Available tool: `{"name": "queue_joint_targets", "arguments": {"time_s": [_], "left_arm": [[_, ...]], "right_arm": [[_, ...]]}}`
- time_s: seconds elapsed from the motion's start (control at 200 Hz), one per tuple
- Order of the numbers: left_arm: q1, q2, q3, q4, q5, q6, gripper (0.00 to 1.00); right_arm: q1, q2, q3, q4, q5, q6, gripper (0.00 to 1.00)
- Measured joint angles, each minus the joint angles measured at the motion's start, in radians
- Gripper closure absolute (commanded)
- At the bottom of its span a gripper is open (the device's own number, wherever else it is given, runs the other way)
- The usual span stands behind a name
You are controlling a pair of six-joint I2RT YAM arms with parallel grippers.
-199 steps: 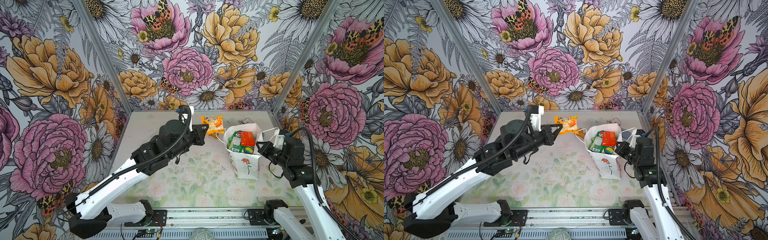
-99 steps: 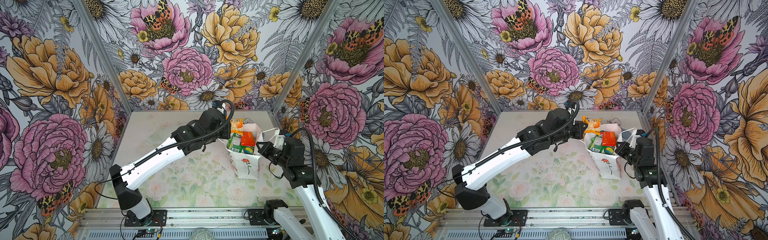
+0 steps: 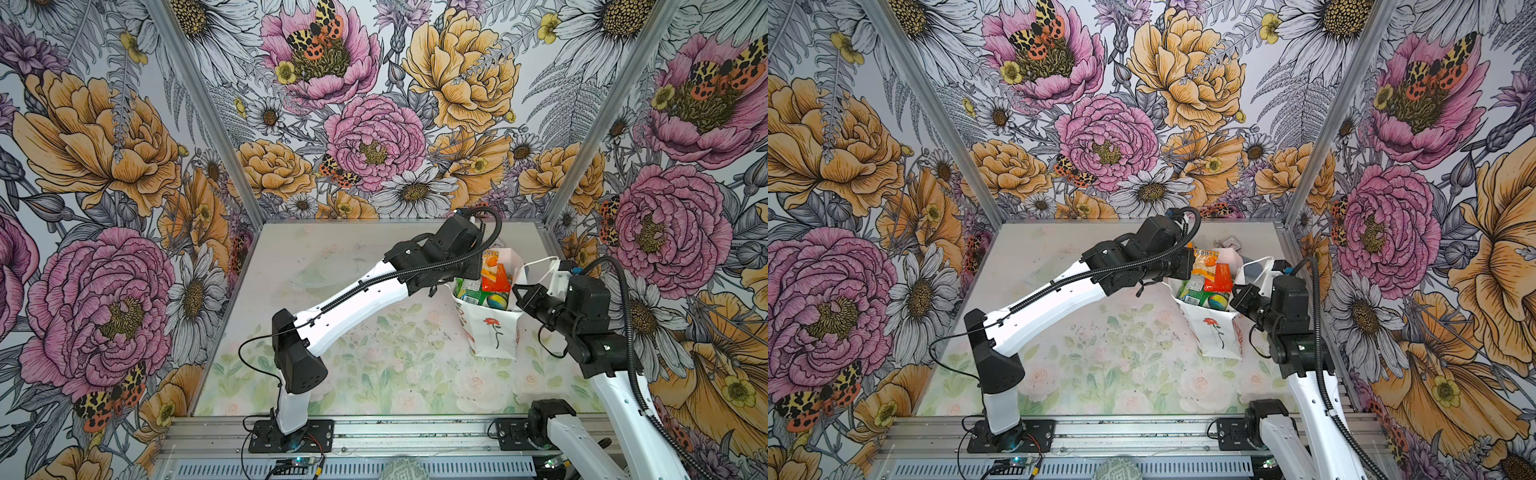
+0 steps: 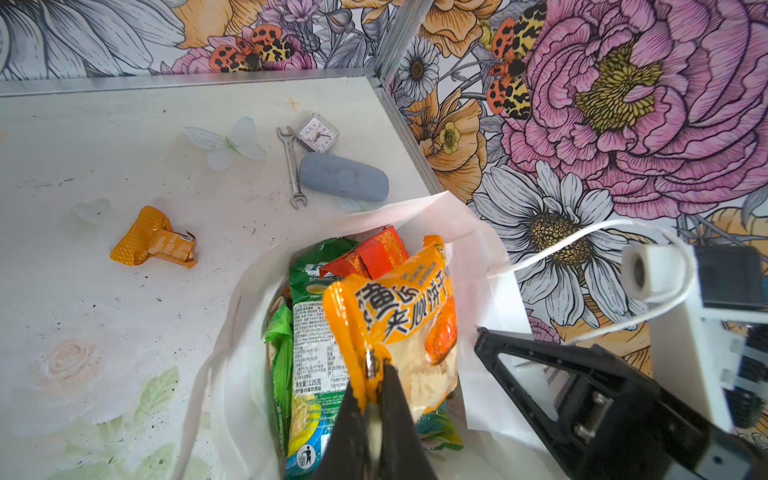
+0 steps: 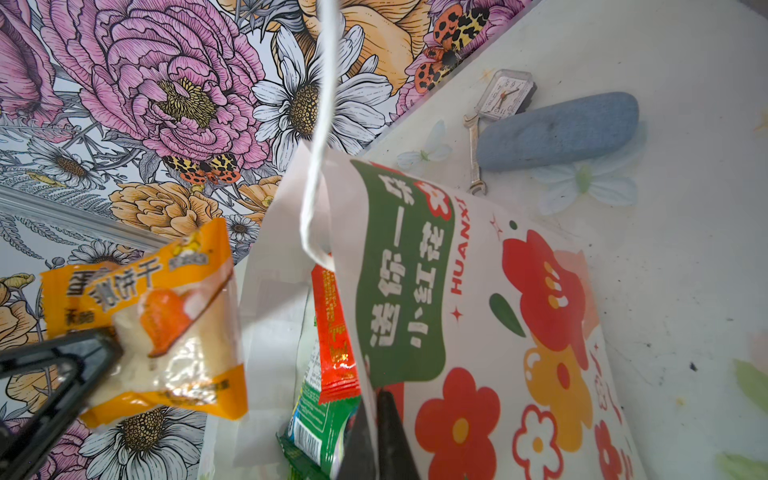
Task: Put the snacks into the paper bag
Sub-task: 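Lower the orange biscuit packet into the paper bag held by the right gripper, then open the left gripper and withdraw it up from the paper bag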
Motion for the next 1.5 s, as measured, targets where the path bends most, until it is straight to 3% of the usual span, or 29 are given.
{"name": "queue_joint_targets", "arguments": {"time_s": [0.38, 0.771, 1.091, 1.501], "left_arm": [[-0.039, 0.173, 0.174, -0.162, 0.032, 0.008, 0.98], [-0.05, 0.2, 0.221, -0.227, 0.064, 0.035, 0.91], [-0.053, 0.2, 0.221, -0.233, 0.063, 0.054, 0.74], [-0.07, 0.177, 0.222, -0.238, 0.003, 0.068, 0.6]], "right_arm": [[0.0, -0.005, -0.003, -0.001, 0.001, 0.0, 1.0], [0.0, -0.01, -0.006, 0.0, 0.004, 0.001, 1.0], [0.0, -0.011, -0.006, 0.0, 0.007, 0.0, 1.0], [0.0, -0.011, -0.006, 0.0, 0.007, 0.001, 1.0]]}}
